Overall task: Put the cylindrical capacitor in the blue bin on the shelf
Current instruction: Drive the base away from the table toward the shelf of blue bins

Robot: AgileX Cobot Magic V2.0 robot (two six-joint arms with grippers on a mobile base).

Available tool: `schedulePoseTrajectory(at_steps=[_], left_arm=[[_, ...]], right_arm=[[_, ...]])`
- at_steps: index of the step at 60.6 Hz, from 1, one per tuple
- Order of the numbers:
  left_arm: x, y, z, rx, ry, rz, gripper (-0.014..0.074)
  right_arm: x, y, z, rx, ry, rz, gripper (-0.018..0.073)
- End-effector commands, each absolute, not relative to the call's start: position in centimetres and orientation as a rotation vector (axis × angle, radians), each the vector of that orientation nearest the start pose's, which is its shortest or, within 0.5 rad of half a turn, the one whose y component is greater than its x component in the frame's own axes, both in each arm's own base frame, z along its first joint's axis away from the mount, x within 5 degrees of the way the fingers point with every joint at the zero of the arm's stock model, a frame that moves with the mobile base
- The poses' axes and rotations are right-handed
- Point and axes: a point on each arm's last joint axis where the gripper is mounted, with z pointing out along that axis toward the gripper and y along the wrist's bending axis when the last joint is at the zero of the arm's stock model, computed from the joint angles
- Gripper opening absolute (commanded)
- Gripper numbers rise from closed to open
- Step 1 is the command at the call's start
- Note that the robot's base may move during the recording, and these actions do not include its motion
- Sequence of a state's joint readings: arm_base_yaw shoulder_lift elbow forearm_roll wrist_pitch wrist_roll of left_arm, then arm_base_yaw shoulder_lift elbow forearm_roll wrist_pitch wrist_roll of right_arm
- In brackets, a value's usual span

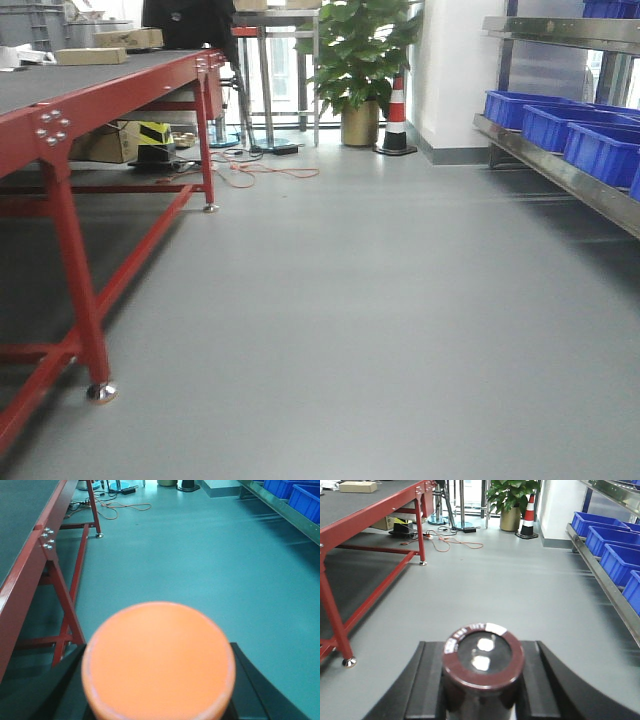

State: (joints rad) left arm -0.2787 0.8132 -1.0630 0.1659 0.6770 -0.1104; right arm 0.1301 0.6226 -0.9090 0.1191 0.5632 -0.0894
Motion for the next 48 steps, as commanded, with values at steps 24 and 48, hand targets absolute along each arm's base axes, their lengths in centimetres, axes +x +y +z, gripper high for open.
schedulePoseTrajectory(at_steps=[24, 48], left_arm=[[14.46, -3.28, 43.30, 0.212, 1.863, -0.090, -0.0111], [14.50, -3.29, 43.28, 0.212, 1.864, -0.090, -0.0111]], right_arm=[[10.41, 1.93, 41.87, -0.153, 1.721, 0.153, -0.0122], [10.41, 1.93, 41.87, -0.153, 1.721, 0.153, -0.0122]])
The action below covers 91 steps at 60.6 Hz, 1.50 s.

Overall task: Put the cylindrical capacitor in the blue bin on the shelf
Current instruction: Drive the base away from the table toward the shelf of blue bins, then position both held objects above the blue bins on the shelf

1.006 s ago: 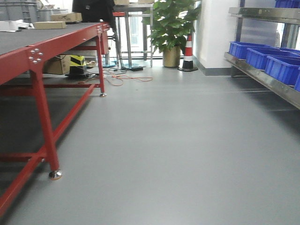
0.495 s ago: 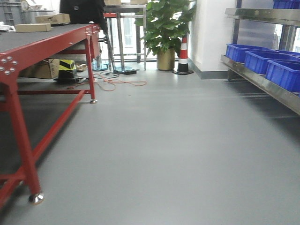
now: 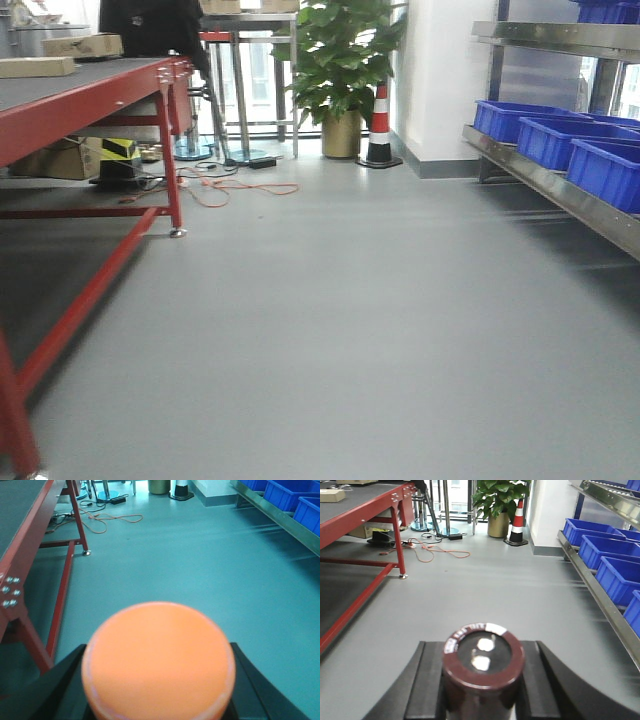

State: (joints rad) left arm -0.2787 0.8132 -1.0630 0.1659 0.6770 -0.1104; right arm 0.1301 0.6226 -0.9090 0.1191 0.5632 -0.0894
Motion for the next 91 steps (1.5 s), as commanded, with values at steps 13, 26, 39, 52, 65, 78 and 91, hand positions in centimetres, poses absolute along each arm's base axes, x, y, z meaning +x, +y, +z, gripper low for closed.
schedulePoseTrajectory(at_steps=[13, 26, 39, 52, 65, 78, 91], left_arm=[[14.50, -3.29, 43.28, 0.212, 1.864, -0.090, -0.0111], [14.50, -3.29, 43.28, 0.212, 1.864, -0.090, -0.0111], [14.50, -3.29, 43.28, 0.212, 1.864, -0.090, -0.0111], [14.50, -3.29, 43.28, 0.212, 1.864, -0.090, -0.0111], [14.50, -3.29, 43.28, 0.212, 1.864, -0.090, -0.0111], [14.50, -3.29, 43.28, 0.212, 1.864, -0.090, -0.0111], [14.50, -3.29, 43.28, 0.212, 1.864, -0.090, -0.0111]], right_arm=[[10.41, 1.93, 41.87, -0.153, 1.721, 0.153, -0.0122], [10.41, 1.93, 41.87, -0.153, 1.721, 0.153, -0.0122], [10.41, 1.93, 41.87, -0.153, 1.721, 0.153, -0.0122], [10.41, 1.93, 41.87, -0.153, 1.721, 0.153, -0.0122], [10.41, 1.93, 41.87, -0.153, 1.721, 0.153, -0.0122], [10.41, 1.93, 41.87, -0.153, 1.721, 0.153, -0.0122], [10.41, 1.93, 41.87, -0.153, 1.721, 0.153, -0.0122]])
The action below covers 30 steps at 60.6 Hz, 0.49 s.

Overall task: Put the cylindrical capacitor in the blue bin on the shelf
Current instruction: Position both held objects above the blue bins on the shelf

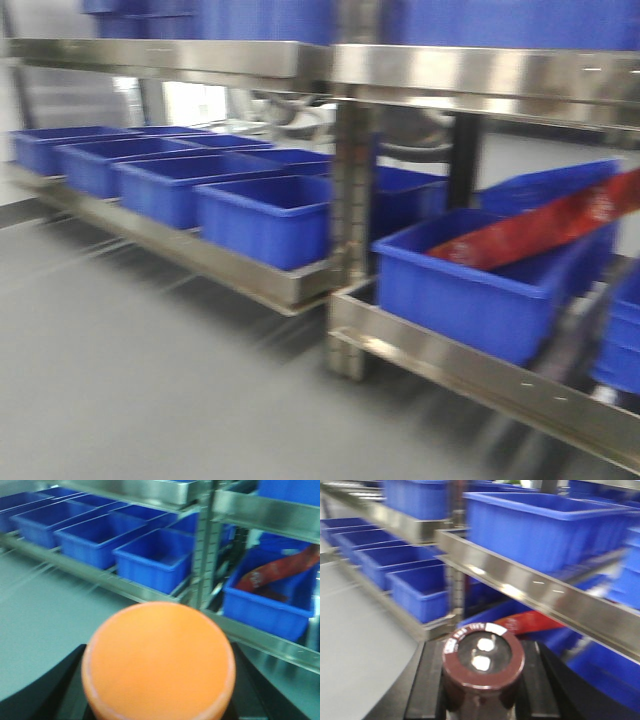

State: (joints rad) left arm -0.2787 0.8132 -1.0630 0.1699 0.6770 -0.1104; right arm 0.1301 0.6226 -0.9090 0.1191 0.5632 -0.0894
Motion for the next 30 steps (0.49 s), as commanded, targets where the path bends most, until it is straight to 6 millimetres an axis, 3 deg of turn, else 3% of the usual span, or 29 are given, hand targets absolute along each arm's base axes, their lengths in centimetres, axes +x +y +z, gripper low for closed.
schedulePoseTrajectory(at_steps=[1, 30], left_arm=[[14.50, -3.29, 43.28, 0.212, 1.864, -0.090, -0.0111], [14.50, -3.29, 43.28, 0.212, 1.864, -0.090, -0.0111]], right_arm=[[10.41, 1.93, 41.87, -0.153, 1.721, 0.153, -0.0122], [10.41, 1.93, 41.87, -0.153, 1.721, 0.153, -0.0122]])
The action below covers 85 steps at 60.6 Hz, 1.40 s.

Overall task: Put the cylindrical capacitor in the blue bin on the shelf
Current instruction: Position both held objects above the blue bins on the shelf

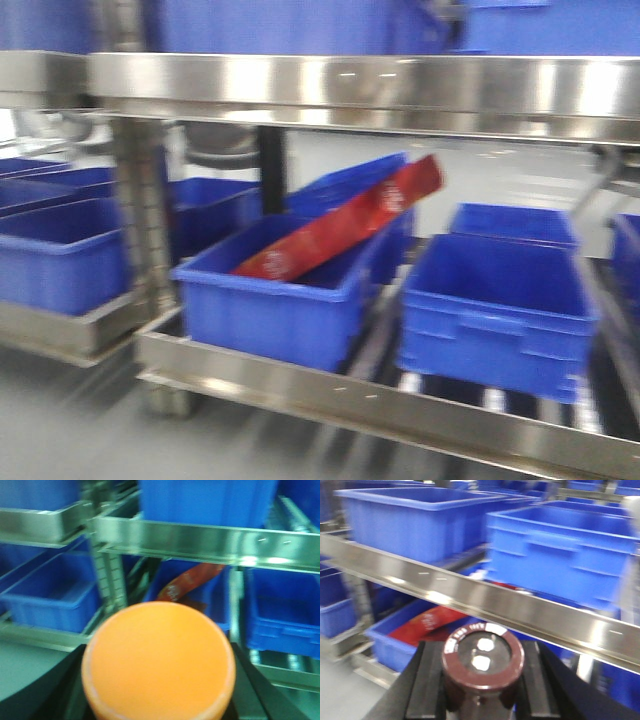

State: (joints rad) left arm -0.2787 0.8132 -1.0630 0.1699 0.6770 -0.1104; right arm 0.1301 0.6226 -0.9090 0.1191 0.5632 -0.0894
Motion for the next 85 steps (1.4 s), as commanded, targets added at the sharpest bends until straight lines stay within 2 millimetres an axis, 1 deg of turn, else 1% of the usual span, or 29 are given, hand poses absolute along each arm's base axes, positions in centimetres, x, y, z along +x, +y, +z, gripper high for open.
schedulePoseTrajectory(at_steps=[1, 85], left_arm=[[14.50, -3.29, 43.28, 0.212, 1.864, -0.090, -0.0111], [14.50, -3.29, 43.28, 0.212, 1.864, -0.090, -0.0111]], right_arm=[[10.41, 1.93, 41.87, -0.153, 1.721, 0.153, -0.0122], [10.41, 1.93, 41.87, -0.153, 1.721, 0.153, -0.0122]])
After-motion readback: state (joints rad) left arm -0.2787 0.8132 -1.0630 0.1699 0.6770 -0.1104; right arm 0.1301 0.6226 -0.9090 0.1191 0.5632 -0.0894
